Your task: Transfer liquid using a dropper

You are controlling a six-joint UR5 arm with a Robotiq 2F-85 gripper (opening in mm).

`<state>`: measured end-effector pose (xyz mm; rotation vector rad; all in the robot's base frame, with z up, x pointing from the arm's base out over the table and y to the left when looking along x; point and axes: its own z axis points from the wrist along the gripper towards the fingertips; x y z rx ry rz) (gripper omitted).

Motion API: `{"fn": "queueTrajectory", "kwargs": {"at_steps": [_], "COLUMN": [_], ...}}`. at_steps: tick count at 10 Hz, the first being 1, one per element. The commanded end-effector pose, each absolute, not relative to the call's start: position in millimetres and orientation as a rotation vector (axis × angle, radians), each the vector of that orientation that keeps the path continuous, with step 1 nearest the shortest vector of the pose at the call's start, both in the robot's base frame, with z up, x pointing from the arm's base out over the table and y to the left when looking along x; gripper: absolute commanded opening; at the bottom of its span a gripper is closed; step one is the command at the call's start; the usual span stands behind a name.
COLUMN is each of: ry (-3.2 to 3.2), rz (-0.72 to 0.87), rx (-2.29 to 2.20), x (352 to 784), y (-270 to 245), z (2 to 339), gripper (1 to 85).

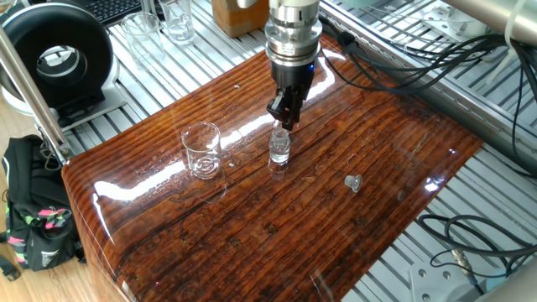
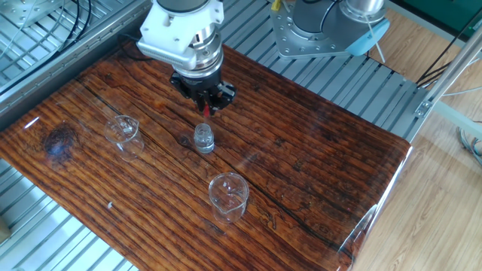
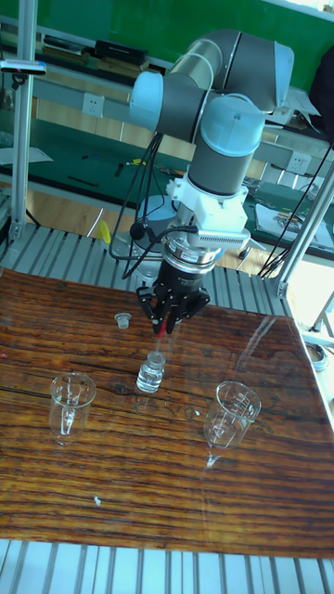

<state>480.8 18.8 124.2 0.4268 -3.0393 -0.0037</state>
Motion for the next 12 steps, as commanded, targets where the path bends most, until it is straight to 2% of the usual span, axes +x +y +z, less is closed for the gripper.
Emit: {"fn": "queueTrajectory", "kwargs": {"at_steps": [1,3,4,11,12], "ry": [-3.050,-3.048,-3.048,-3.041,-3.045], "rz": [-0.007,0.002,0.000,-0.027,-0.022], "rx": [0.400,0.371,0.362,0.373,0.386], "x": [482.4,481.1,480.6,480.0,482.1], "y": [19.1,17.7,18.4,25.6,24.9], "z": [124.3,124.9,125.4,128.4,128.0], "gripper": [20.3,6.0,2.0,2.3,5.3]}}
